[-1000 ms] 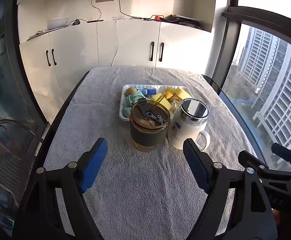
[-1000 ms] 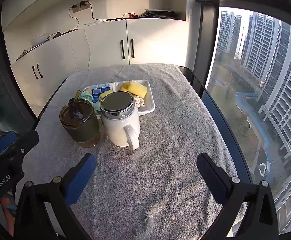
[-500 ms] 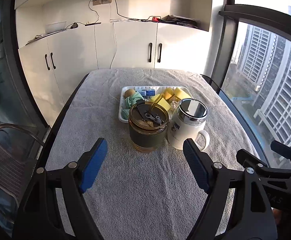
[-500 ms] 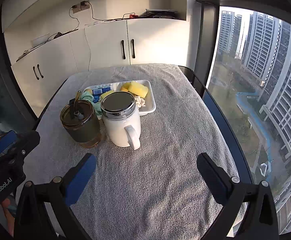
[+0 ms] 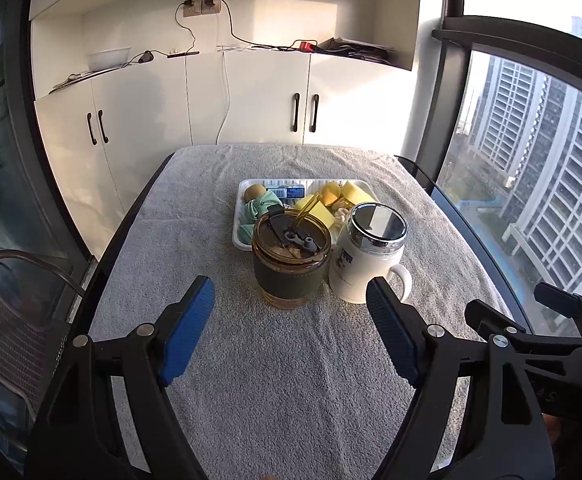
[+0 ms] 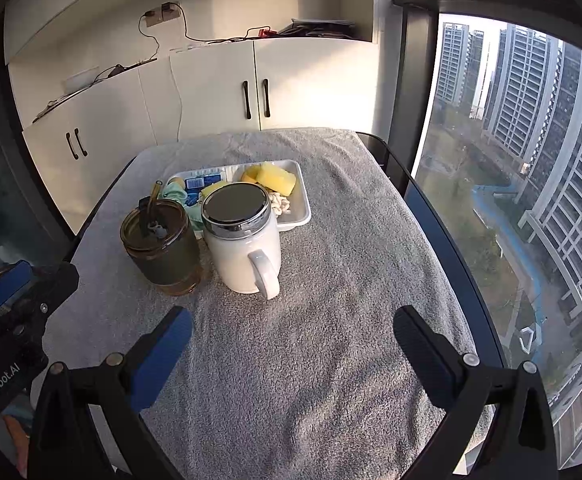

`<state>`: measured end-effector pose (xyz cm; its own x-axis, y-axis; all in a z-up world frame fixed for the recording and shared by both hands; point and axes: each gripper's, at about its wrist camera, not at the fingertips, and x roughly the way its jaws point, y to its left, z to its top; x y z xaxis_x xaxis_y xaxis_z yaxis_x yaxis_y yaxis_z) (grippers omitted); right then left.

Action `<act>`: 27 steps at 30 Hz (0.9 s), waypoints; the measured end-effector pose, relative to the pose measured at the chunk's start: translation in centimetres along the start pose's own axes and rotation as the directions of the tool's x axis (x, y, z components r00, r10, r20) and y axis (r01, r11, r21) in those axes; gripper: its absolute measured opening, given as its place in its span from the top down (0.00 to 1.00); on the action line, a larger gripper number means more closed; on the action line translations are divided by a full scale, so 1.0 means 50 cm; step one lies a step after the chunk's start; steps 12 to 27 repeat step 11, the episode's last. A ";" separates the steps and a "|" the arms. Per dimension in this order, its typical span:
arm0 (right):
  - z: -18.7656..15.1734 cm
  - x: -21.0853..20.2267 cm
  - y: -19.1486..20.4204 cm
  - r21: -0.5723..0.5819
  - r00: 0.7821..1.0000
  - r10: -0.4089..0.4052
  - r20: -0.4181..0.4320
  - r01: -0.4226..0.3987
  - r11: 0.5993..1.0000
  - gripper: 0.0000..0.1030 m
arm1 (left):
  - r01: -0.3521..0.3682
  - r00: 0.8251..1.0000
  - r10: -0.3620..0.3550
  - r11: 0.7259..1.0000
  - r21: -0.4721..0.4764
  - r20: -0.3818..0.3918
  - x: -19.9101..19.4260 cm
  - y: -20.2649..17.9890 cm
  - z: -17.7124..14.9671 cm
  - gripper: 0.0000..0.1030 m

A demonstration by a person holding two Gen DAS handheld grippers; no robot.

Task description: Organize soft objects

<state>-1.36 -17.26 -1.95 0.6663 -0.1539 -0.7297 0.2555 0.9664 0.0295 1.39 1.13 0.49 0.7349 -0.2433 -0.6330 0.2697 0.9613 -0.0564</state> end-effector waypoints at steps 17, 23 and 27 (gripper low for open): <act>0.001 0.000 -0.001 -0.001 1.000 -0.002 0.000 0.002 1.000 0.00 | -0.012 1.000 0.012 1.000 0.028 0.013 -0.006 -0.010 0.002 0.24; 0.001 0.000 -0.001 -0.001 1.000 -0.002 0.000 0.002 1.000 0.00 | -0.012 1.000 0.012 1.000 0.028 0.013 -0.006 -0.010 0.002 0.24; 0.001 0.000 -0.001 -0.001 1.000 -0.002 0.000 0.002 1.000 0.00 | -0.012 1.000 0.012 1.000 0.028 0.013 -0.006 -0.010 0.002 0.24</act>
